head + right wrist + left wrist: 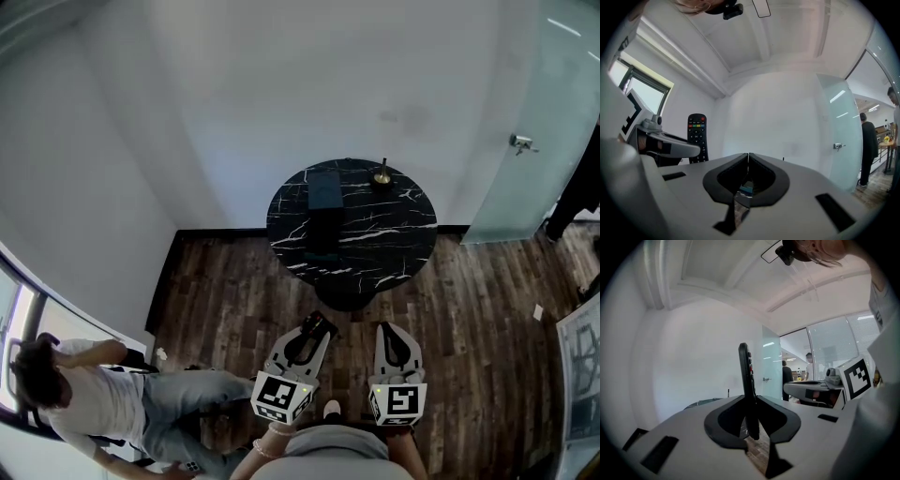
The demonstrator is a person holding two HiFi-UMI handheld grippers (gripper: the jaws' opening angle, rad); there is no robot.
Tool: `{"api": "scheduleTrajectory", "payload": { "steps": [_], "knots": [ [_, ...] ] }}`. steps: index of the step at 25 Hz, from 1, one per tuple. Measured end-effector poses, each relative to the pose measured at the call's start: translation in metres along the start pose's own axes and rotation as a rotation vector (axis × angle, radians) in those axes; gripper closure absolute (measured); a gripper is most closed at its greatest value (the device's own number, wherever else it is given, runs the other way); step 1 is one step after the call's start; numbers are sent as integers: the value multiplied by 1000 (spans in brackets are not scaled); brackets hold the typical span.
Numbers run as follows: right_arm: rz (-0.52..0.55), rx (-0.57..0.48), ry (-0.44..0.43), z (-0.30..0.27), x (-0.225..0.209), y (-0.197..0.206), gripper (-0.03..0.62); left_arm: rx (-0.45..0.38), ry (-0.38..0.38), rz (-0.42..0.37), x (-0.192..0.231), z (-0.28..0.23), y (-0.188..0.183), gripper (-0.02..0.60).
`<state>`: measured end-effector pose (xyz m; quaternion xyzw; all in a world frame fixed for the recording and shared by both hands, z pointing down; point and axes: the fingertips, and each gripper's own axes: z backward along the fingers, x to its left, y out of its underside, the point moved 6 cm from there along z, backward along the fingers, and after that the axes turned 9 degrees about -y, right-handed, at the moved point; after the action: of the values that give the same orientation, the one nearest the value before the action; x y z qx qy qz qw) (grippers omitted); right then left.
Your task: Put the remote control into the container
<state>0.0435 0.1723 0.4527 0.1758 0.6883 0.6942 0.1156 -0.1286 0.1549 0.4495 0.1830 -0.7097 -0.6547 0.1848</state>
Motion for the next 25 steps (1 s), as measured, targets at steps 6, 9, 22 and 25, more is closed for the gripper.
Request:
{"api": "scheduleTrajectory", "payload": {
  "steps": [6,9,22,25],
  "knots": [
    [9,16,-4,-15,11,0,582,7,3,7,20,-2,1,500],
    [2,28,7,-17,14,0,582,11,6,17,26,-3,3,500],
    [29,28,-44,-43,11,-7,582,20,-17,47,37,-15,4,500],
    [15,31,-43,-50,2,-5,582,19,-21,43,38,-26,2,500]
  ]
}}
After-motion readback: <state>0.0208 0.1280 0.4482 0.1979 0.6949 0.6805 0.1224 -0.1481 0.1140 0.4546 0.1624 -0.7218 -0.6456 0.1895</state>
